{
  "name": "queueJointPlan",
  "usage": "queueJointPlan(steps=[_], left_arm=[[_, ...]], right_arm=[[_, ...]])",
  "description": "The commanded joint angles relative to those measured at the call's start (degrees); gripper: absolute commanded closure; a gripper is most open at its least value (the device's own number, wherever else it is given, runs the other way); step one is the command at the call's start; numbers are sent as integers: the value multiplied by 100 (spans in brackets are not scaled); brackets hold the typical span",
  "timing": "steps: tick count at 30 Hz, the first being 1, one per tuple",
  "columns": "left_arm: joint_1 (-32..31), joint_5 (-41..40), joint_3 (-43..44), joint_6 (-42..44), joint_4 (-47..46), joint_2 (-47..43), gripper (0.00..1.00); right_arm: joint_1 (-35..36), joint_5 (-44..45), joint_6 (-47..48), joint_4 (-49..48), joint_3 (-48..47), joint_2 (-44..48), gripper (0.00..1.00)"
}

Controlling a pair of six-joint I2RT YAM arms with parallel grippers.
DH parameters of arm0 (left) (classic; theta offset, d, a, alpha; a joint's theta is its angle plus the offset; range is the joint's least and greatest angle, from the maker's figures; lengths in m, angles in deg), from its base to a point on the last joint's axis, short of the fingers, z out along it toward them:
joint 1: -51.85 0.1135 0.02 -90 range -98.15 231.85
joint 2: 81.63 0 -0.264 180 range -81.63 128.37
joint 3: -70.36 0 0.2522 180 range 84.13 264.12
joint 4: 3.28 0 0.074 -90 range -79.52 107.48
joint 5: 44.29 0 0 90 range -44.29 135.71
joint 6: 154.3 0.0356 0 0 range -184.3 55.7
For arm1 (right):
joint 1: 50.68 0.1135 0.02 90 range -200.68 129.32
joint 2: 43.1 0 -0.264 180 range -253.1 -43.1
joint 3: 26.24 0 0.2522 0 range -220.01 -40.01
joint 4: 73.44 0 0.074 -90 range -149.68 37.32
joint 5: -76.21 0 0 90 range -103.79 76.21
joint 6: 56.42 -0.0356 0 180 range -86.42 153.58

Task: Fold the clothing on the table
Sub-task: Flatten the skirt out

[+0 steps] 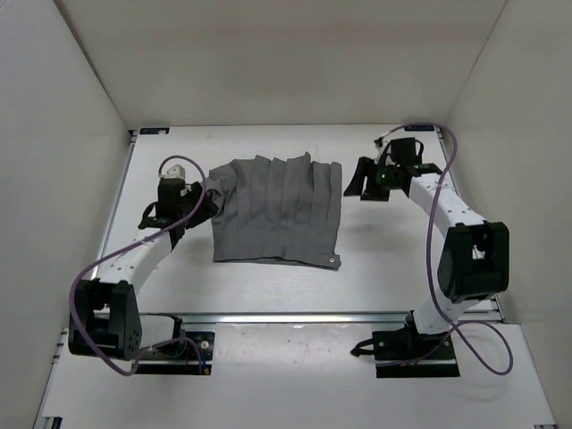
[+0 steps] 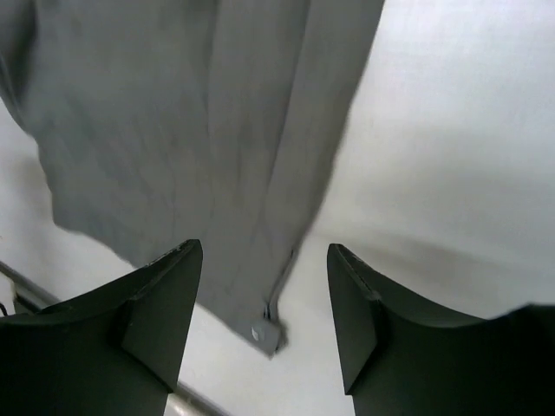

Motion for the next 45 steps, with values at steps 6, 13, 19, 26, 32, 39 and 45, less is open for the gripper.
queueJointPlan(steps=[6, 13, 19, 26, 32, 39, 45], left_arm=[[-507, 144, -846, -97, 357, -503, 35], [-674, -15, -1215, 26, 524, -450, 34], [-692, -104, -1251, 123, 569, -222, 35], [-886, -77, -1347, 167, 552, 86, 34], [-991, 20, -1277, 255, 534, 297, 50], [-938, 248, -1076, 316, 647, 113, 100], [-675, 547, 628, 246, 1561, -967, 100]], right_arm=[[684, 546, -491, -416, 2056, 1363, 43], [1229, 1284, -772, -399, 2655, 1434, 42], [1441, 1172, -1132, -794, 3130, 1451, 42], [1714, 996, -1668, -1576, 3675, 1303, 41], [1863, 654, -1897, -2025, 3773, 942, 80], [1723, 328, -1625, -1639, 3369, 1274, 100], [1336, -85, -799, -690, 1745, 2372, 99]])
